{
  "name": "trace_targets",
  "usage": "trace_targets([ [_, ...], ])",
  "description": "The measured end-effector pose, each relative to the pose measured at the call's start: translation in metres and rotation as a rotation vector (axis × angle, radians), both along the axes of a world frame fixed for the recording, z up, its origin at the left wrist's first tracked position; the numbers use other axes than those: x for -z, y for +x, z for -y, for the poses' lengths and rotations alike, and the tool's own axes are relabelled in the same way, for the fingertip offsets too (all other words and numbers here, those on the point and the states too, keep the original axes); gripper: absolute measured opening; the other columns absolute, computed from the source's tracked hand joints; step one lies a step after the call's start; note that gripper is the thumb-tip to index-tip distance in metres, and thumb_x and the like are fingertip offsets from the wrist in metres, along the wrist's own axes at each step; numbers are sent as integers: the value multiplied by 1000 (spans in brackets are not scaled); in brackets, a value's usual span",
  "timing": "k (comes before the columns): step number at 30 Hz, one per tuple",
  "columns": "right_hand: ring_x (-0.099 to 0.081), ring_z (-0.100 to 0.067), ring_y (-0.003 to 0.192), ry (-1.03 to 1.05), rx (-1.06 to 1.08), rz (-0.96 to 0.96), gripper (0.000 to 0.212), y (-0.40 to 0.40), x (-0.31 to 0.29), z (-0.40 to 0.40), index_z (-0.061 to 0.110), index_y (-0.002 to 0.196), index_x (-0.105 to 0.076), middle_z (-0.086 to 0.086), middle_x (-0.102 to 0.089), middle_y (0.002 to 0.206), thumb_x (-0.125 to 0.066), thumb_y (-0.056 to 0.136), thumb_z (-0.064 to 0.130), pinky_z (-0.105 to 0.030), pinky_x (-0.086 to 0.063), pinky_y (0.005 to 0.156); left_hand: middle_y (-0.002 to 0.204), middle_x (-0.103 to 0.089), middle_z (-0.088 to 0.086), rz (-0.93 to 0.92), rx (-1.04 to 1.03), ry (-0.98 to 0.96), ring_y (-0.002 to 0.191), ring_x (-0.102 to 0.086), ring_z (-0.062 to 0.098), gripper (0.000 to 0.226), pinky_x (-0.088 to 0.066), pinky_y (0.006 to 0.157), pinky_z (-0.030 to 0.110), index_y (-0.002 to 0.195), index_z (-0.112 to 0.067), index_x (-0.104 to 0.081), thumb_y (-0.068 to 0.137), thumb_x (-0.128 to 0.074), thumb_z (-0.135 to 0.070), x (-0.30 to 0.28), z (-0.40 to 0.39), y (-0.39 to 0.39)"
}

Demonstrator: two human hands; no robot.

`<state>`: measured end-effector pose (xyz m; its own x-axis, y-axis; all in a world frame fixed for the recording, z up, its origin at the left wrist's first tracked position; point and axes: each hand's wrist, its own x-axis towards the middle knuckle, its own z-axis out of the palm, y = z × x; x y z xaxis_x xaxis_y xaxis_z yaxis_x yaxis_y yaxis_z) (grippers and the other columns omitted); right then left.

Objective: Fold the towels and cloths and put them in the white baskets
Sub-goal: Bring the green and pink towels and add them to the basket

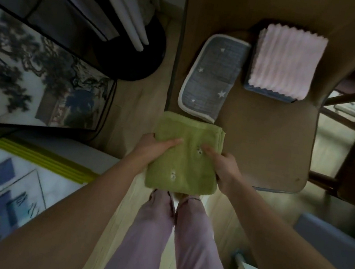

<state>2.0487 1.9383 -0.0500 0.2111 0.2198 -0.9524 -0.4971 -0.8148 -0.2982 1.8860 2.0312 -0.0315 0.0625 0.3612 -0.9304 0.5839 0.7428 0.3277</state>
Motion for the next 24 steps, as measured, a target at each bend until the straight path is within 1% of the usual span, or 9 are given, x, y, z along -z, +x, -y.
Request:
trace_targets([
  [4, -71, -18, 79, 76, 42, -3, 22, 3, -29, 8, 10, 104, -64, -6, -72, 94, -70, 88, 23, -27, -56, 59, 116, -68, 1, 95, -62, -43, 97, -66, 15, 70, -54, 89, 36, 117, -22, -61, 57, -86, -50, -28, 2, 5],
  [7, -68, -16, 81, 96, -40, 68, 28, 13, -57, 4, 10, 110, -61, -6, -70, 101, -68, 89, 26, -24, -53, 57, 107, -67, -4, 109, -2, 53, 91, -65, 11, 49, -53, 84, 31, 108, -26, -62, 67, -84, -42, -57, -8, 21],
  [9, -64, -18, 89, 84, -176, 284, 41, 30, -66, -5, 8, 117, -56, -9, -65, 112, -70, 87, 31, -30, -55, 68, 105, -65, -4, 99, 25, 129, 92, -63, 13, 57, -51, 84, 32, 120, -20, -60, 72, -82, -39, -77, -22, 36],
  [11, -58, -24, 103, 108, -374, 585, 49, 55, -75, -20, 8, 124, -49, -10, -57, 124, -70, 87, 33, -34, -50, 85, 115, -64, 0, 69, 19, 205, 100, -62, 18, 68, -50, 92, 36, 129, -17, -55, 71, -82, -40, -90, -37, 55],
  [13, -52, -27, 115, 176, -532, 796, 52, 82, -79, -38, 6, 132, -45, -12, -50, 130, -66, 90, 27, -31, -42, 88, 117, -60, -3, 43, -14, 252, 101, -58, 18, 70, -47, 92, 34, 132, -16, -52, 73, -81, -40, -94, -50, 73],
  [15, -50, -27, 117, 272, -589, 897, 48, 110, -78, -61, 7, 133, -44, -13, -47, 132, -62, 92, 23, -31, -40, 89, 120, -61, -2, 41, -59, 278, 101, -59, 19, 66, -48, 91, 35, 131, -18, -53, 75, -79, -41, -87, -63, 90],
  [18, -48, -24, 120, 294, -483, 956, 47, 149, -69, -106, 11, 134, -45, -8, -45, 135, -60, 94, 30, -33, -42, 94, 124, -63, 3, 10, -81, 337, 106, -62, 23, 66, -49, 97, 44, 131, -19, -55, 75, -78, -45, -73, -80, 114],
  [20, -45, -28, 126, 172, -386, 915, 60, 174, -55, -132, 10, 139, -38, -10, -41, 141, -63, 91, 36, -39, -42, 101, 126, -62, 4, -15, -53, 398, 109, -61, 23, 65, -49, 98, 45, 132, -18, -54, 77, -77, -44, -63, -87, 130],
  [24, -37, -36, 135, -81, -272, 650, 96, 215, -22, -149, 7, 148, -19, -16, -30, 150, -73, 80, 47, -49, -37, 109, 131, -58, 6, -42, 25, 404, 115, -57, 24, 65, -44, 92, 30, 135, -15, -49, 82, -72, -45, -45, -92, 168],
])
